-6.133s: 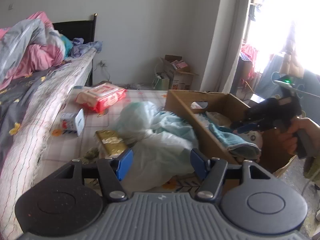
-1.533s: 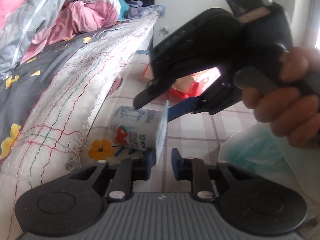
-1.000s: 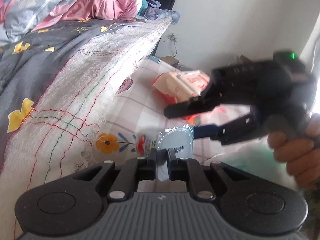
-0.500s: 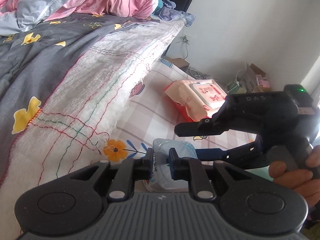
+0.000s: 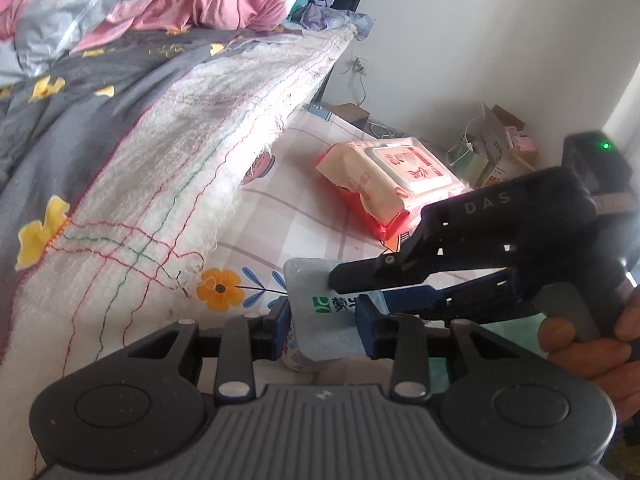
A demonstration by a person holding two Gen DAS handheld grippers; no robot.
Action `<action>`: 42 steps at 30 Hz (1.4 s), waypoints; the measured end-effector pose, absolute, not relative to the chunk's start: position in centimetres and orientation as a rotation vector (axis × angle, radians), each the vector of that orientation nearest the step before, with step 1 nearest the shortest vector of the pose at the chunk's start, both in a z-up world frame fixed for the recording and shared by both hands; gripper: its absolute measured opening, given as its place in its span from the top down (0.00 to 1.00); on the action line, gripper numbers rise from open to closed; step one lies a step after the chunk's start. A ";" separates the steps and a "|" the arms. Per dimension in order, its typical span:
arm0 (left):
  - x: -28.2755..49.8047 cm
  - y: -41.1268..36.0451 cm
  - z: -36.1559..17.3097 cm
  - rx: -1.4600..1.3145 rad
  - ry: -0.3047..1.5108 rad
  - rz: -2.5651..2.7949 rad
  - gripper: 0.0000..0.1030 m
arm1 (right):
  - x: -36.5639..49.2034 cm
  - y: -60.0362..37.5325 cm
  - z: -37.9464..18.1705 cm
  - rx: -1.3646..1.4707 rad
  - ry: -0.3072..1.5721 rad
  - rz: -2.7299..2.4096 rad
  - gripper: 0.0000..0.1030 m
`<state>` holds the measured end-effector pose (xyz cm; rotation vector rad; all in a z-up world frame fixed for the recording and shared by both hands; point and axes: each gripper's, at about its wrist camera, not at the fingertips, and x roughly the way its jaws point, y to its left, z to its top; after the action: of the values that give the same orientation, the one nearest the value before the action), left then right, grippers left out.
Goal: Organize soft objects
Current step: 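Lift the white yogurt cup and carry it into the cardboard box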
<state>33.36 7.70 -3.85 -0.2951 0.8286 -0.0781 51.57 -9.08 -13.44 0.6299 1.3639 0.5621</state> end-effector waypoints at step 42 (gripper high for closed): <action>14.8 -12.0 9.5 -0.125 0.677 -0.578 0.70 | 20.5 -32.7 3.8 0.810 0.957 0.335 0.73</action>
<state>14.79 -11.96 9.53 -0.1245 0.6769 -0.5781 20.50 -32.73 3.79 0.8098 0.9572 0.3347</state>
